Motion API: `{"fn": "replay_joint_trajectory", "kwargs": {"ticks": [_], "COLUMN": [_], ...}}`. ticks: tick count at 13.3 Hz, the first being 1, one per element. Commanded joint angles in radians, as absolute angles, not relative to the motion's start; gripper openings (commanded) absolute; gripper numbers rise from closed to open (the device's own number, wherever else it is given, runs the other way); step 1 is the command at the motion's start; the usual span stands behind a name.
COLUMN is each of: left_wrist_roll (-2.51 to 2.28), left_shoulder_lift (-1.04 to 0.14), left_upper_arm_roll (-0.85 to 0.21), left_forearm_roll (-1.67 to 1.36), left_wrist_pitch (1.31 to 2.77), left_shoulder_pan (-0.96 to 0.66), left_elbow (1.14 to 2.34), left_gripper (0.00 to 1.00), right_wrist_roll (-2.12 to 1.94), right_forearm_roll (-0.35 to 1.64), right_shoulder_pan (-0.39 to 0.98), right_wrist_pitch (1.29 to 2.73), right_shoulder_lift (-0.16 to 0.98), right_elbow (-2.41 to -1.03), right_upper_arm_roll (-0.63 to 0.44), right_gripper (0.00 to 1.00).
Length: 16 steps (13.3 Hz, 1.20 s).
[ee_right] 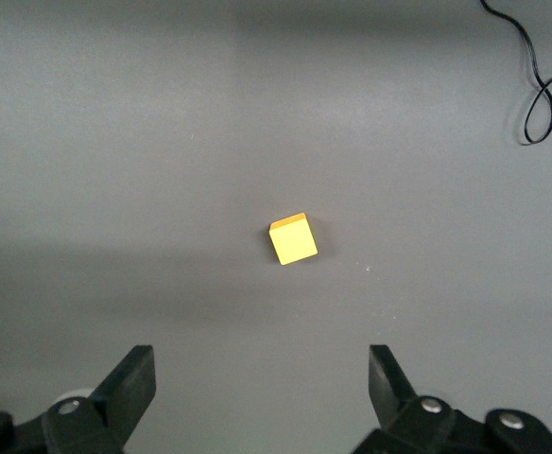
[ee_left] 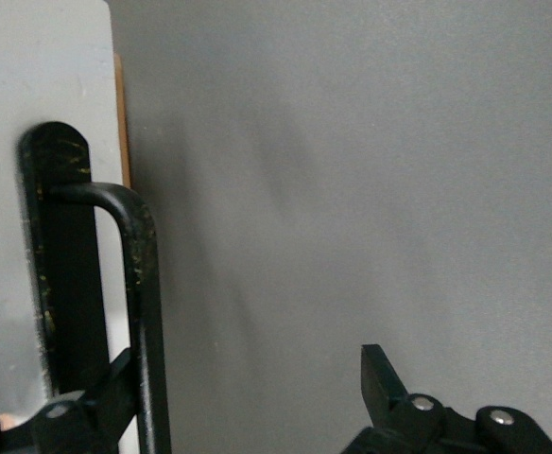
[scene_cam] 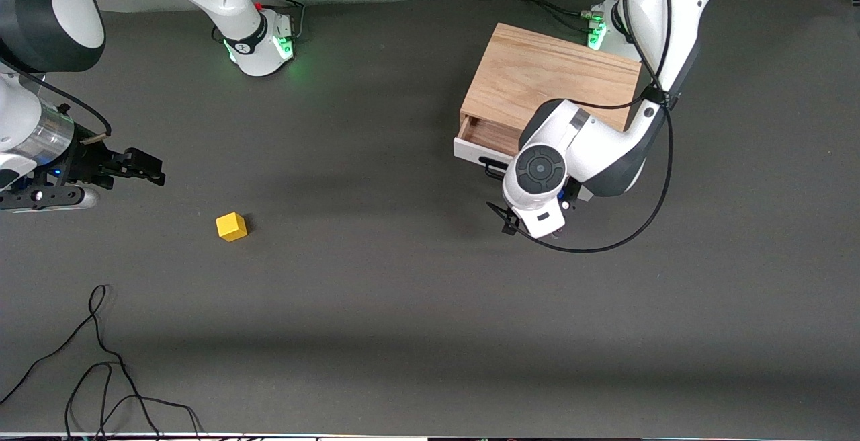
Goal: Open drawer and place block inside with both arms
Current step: 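Pull the drawer handle outward with the left gripper to open it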
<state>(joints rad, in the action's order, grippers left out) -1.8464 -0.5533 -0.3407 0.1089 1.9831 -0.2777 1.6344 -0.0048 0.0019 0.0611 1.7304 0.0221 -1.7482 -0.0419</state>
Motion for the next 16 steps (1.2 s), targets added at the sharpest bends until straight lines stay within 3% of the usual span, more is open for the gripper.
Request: {"fn": "replay_joint_trajectory", "kwargs": {"ticks": [1, 16], "left_wrist_roll": [-1.861, -1.858], "left_shoulder_lift": [-0.612, -0.693], "left_upper_arm_roll": [-0.339, -0.341], "left_forearm_roll": [0.133, 0.186], "left_wrist_pitch": [2.011, 2.18], "left_shoulder_pan": [-0.287, -0.299], "left_elbow": [1.545, 1.442], "left_gripper": [1.0, 1.0], "right_wrist_roll": [-0.006, -0.008], "right_forearm_roll": [-0.006, -0.006], "right_shoulder_pan": [0.064, 0.064], "right_wrist_pitch": [1.749, 1.767], "right_shoulder_lift": [0.02, 0.029], "right_elbow": [-1.755, -1.752], "right_upper_arm_roll": [-0.044, -0.046], "right_gripper": [1.0, 1.0]}}
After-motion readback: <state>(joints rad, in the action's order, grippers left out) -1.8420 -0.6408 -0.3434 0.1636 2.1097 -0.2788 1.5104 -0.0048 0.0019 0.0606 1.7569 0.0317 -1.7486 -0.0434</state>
